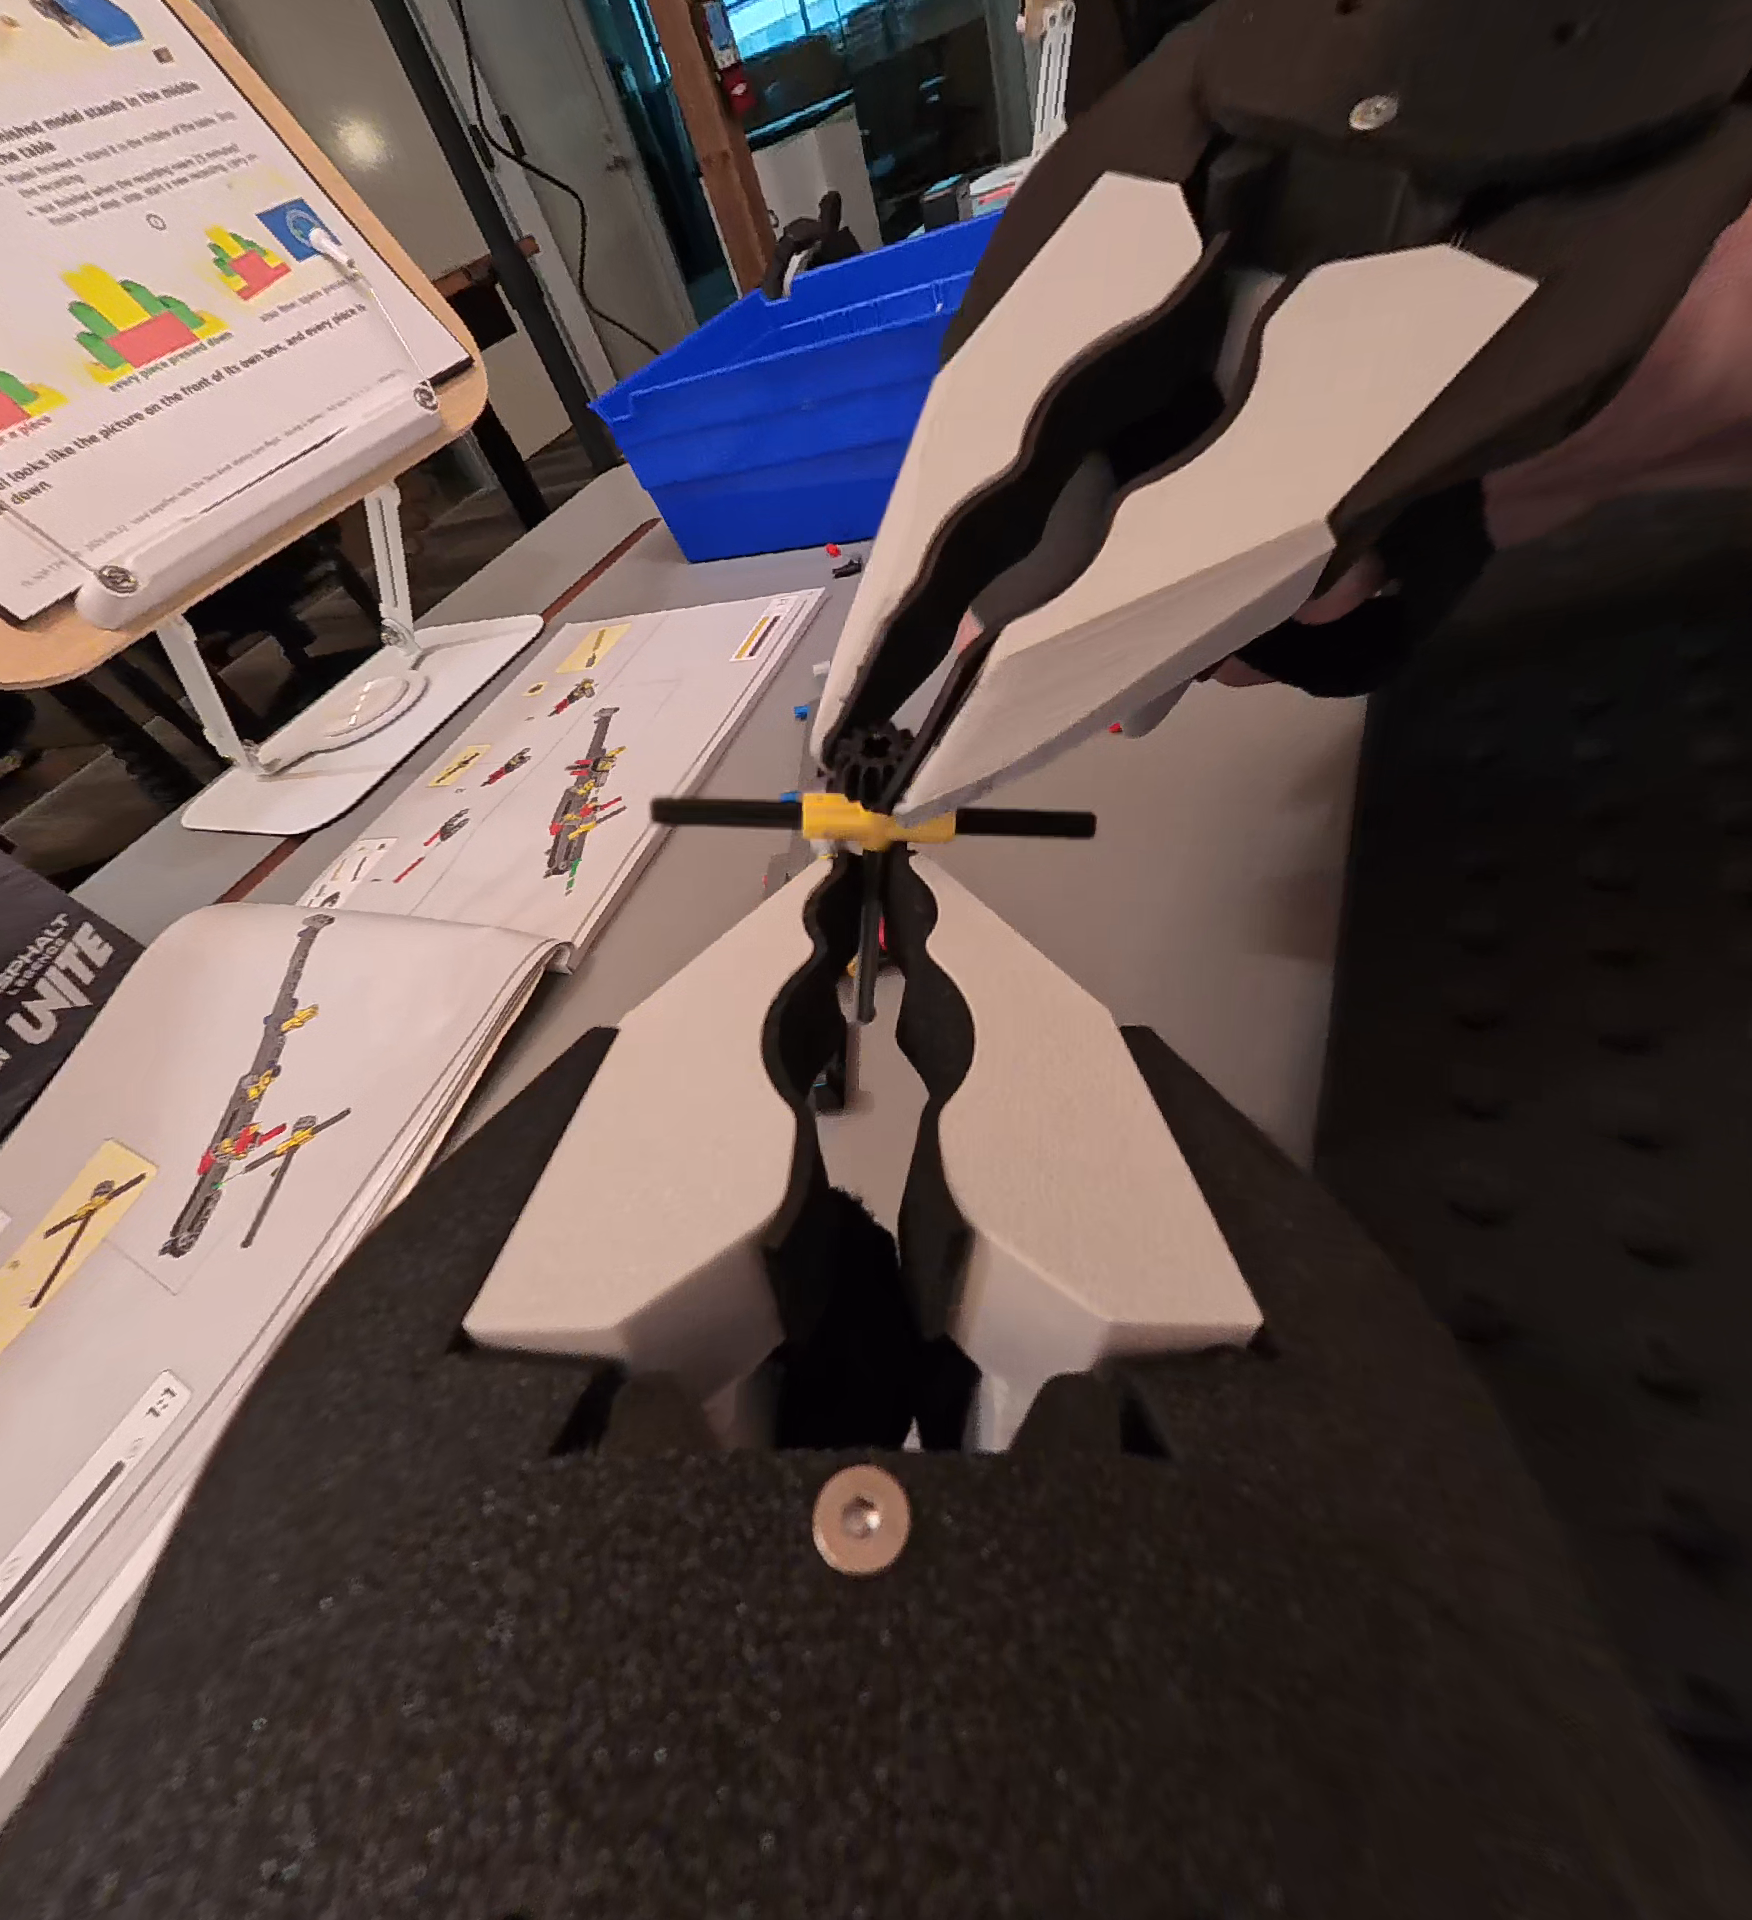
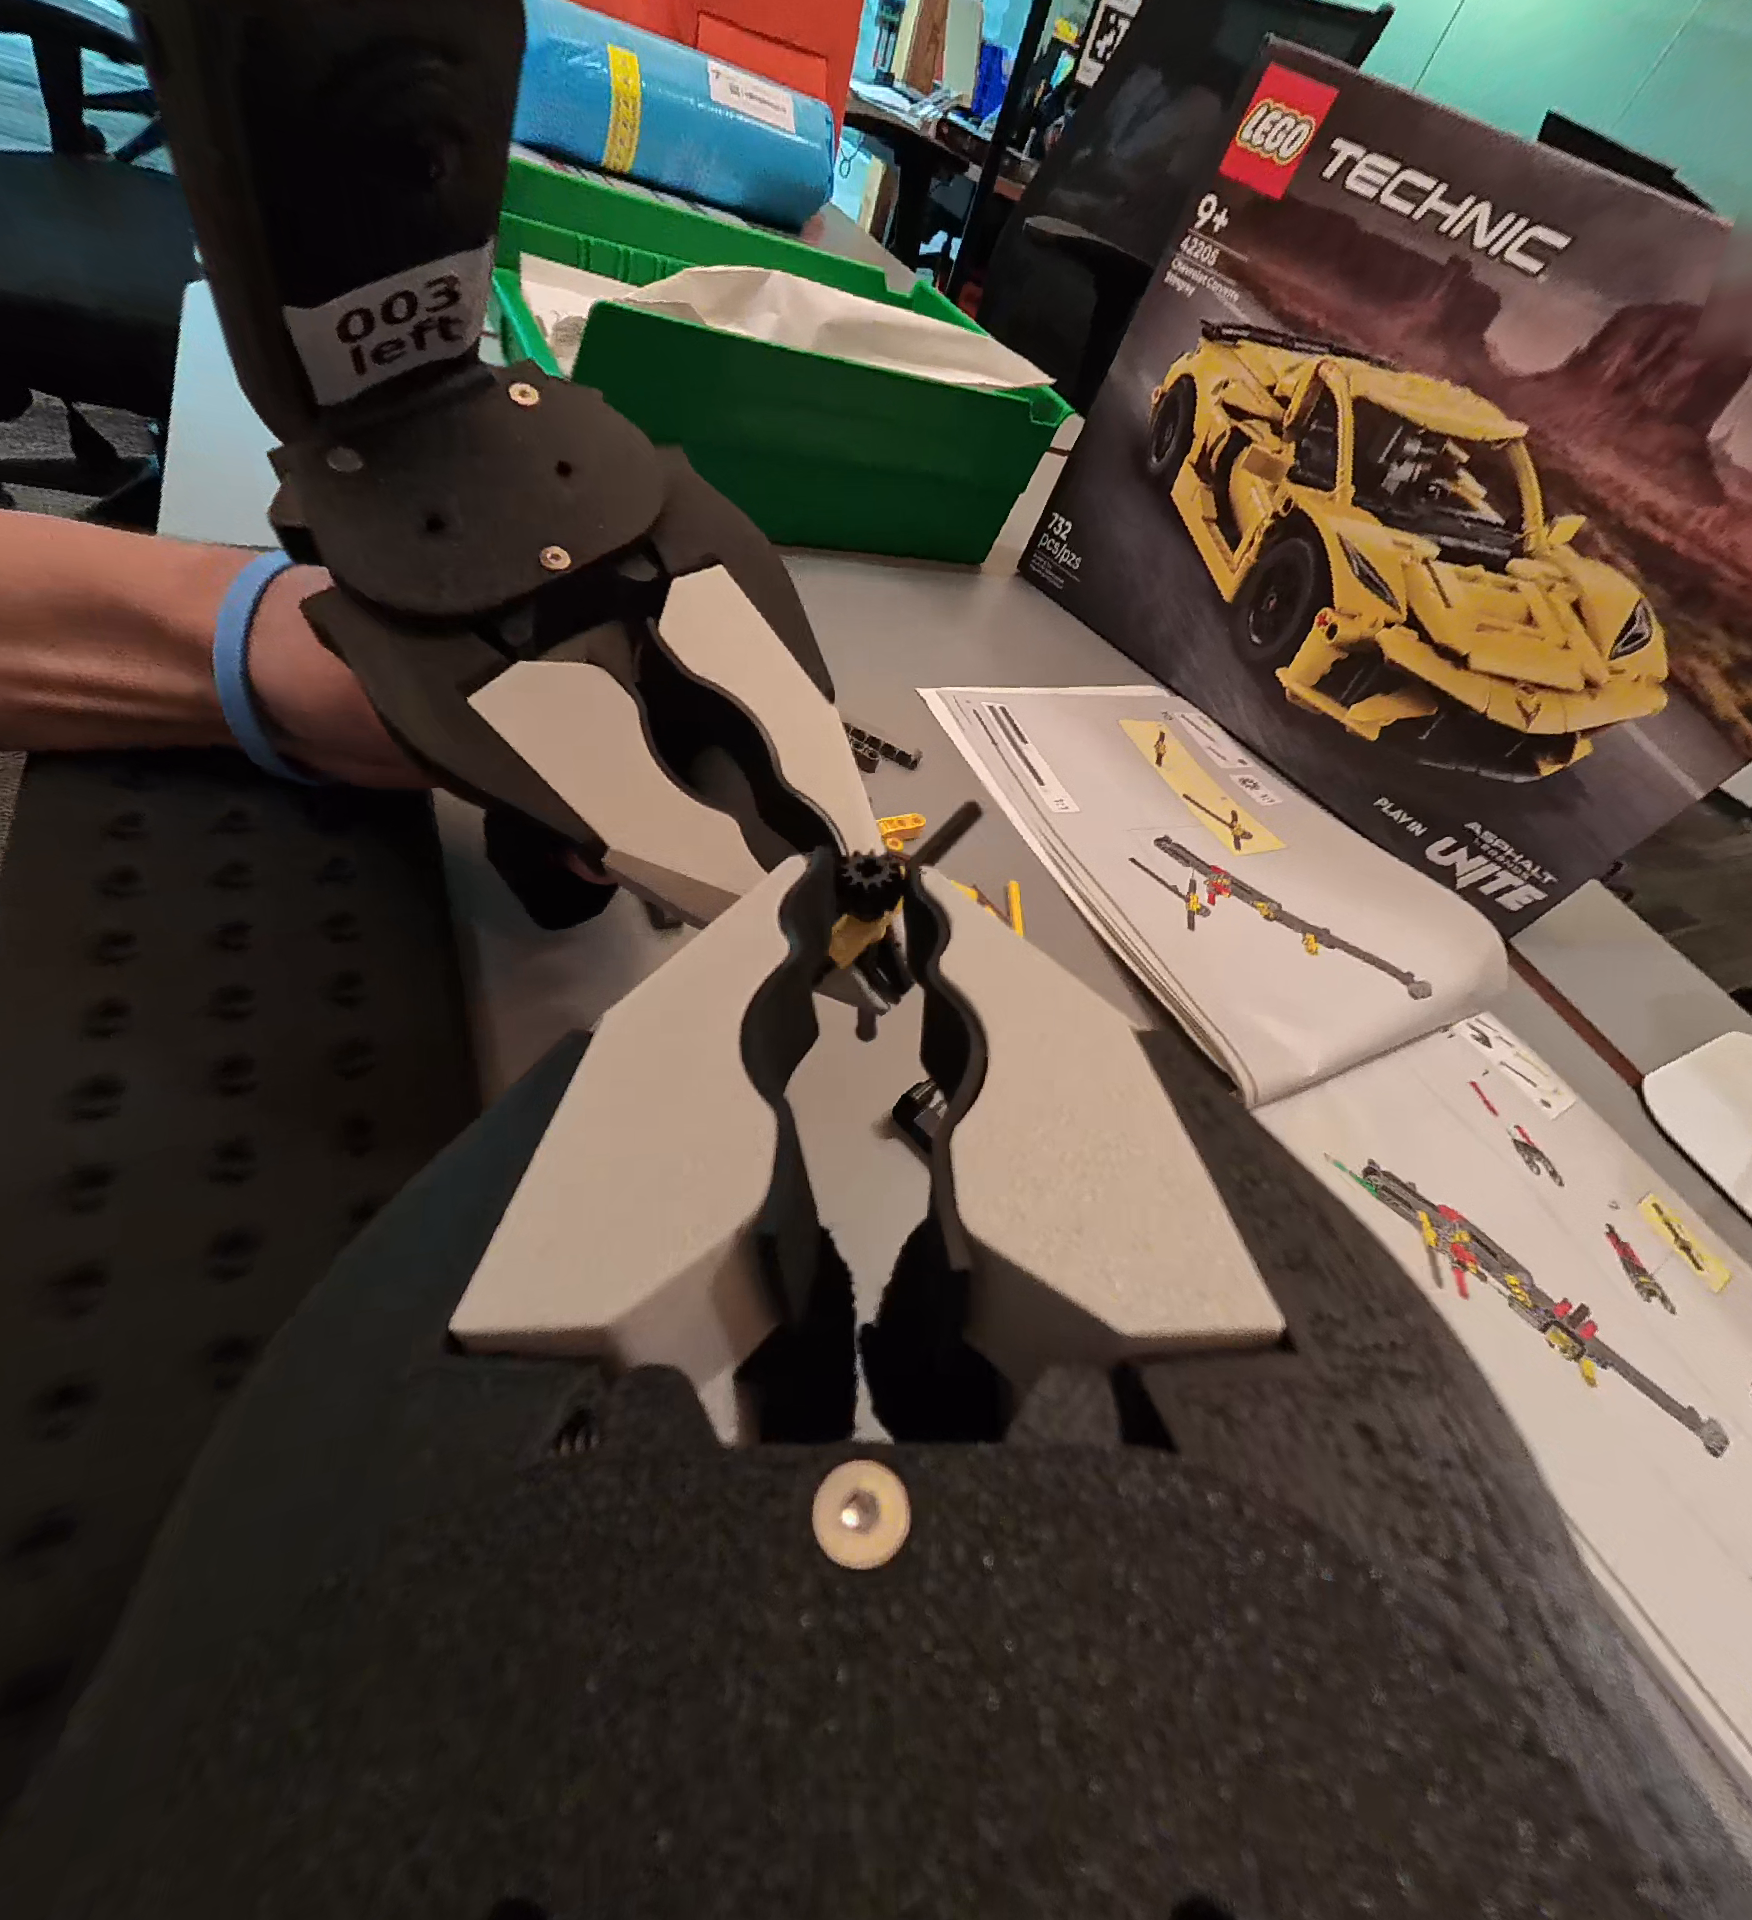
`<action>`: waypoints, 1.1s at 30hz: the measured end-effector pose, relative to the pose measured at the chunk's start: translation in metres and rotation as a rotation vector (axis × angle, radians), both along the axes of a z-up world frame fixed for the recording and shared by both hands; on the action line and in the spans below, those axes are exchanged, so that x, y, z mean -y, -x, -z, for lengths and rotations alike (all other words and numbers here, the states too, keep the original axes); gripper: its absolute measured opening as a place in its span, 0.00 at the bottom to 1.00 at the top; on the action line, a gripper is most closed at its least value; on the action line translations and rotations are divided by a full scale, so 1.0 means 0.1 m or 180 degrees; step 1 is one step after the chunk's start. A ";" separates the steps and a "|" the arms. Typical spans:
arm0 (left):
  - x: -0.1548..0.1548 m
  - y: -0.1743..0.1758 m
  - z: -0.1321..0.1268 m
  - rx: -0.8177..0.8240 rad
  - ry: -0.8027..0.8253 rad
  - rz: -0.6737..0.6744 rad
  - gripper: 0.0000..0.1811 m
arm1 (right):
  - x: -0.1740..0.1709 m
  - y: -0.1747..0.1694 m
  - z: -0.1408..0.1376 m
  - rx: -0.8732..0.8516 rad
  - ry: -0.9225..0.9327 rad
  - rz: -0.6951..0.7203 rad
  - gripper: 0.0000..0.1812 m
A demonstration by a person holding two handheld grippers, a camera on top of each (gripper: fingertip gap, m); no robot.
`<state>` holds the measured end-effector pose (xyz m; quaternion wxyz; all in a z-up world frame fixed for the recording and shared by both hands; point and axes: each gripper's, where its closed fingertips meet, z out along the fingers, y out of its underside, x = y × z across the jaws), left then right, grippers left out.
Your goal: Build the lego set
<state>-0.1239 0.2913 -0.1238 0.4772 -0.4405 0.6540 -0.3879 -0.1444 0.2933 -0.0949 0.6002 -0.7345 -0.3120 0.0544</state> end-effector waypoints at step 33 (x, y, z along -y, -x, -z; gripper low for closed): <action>0.16 -0.01 0.04 0.0066 -0.0822 0.0092 0.01 | 0.20 -0.01 0.13 -0.1838 0.2074 -0.1046 0.19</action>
